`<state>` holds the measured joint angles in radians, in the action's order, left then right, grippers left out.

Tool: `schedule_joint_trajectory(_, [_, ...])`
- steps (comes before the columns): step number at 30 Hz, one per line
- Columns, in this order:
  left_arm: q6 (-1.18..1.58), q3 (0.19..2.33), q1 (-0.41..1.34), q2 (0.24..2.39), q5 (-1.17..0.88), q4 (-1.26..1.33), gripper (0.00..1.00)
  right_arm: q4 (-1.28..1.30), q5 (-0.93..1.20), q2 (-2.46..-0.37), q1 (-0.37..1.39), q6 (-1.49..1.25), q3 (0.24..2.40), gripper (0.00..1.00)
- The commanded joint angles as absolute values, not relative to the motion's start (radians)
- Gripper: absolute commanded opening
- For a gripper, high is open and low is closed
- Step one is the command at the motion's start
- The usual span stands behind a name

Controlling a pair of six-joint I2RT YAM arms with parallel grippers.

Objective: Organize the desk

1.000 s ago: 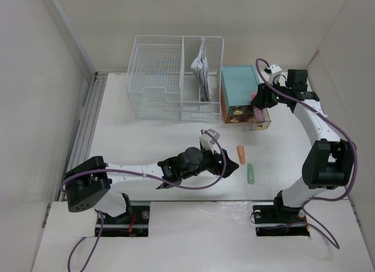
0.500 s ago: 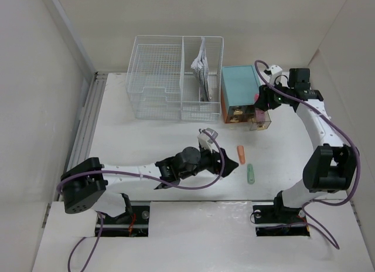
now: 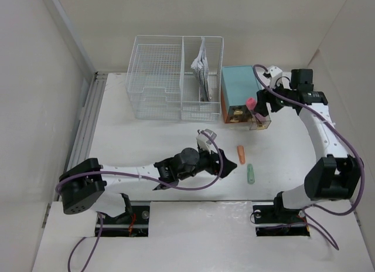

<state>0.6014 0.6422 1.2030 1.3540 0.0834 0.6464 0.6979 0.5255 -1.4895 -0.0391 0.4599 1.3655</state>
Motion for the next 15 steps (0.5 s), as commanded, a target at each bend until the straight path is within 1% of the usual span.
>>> schedule_joint_trajectory(1, [0.588,0.62,1.206,1.305,0.095,0.695,0.8,0.673,0.557,-1.353,-0.035,0.55,1.367,0.81])
schedule_joint_trajectory(2, [0.588,0.62,1.206,1.305,0.095,0.695,0.8,0.664,0.572,-1.335,-0.035,0.578,1.367,0.79])
schedule_joint_trajectory(4, [0.588,0.62,1.206,1.296,0.095,0.695,0.8,0.664,0.572,-1.295,-0.035,0.684,1.342,0.67])
schedule_joint_trajectory(5, [0.588,0.611,1.206,1.296,0.095,0.695,0.8,0.711,0.595,-1.295,-0.035,0.74,1.342,0.61])
schedule_joint_trajectory(6, [0.588,0.611,1.206,1.287,0.095,0.695,0.8,0.724,0.595,-1.295,-0.044,0.783,1.342,0.46])
schedule_joint_trajectory(8, [0.588,0.611,1.206,1.287,0.104,0.695,0.8,0.815,0.638,-1.311,-0.044,0.982,1.357,0.32])
schedule_joint_trajectory(9, [0.588,0.611,1.206,1.278,0.104,0.695,0.8,0.904,0.638,-1.324,-0.044,1.047,1.358,0.25])
schedule_joint_trajectory(10, [0.588,0.601,1.206,1.278,0.104,0.695,0.8,0.958,0.647,-1.337,-0.055,1.2,1.368,0.19])
schedule_joint_trajectory(12, [0.588,0.601,1.206,1.269,0.104,0.695,0.8,1.076,0.647,-1.379,-0.067,1.329,1.368,0.19])
schedule_joint_trajectory(13, [0.588,0.591,1.206,1.258,0.104,0.695,0.8,1.094,0.658,-1.39,-0.067,1.413,1.368,0.19])
schedule_joint_trajectory(15, [0.588,0.578,1.206,1.258,0.115,0.695,0.8,1.112,0.658,-1.42,-0.077,1.481,1.356,0.23])
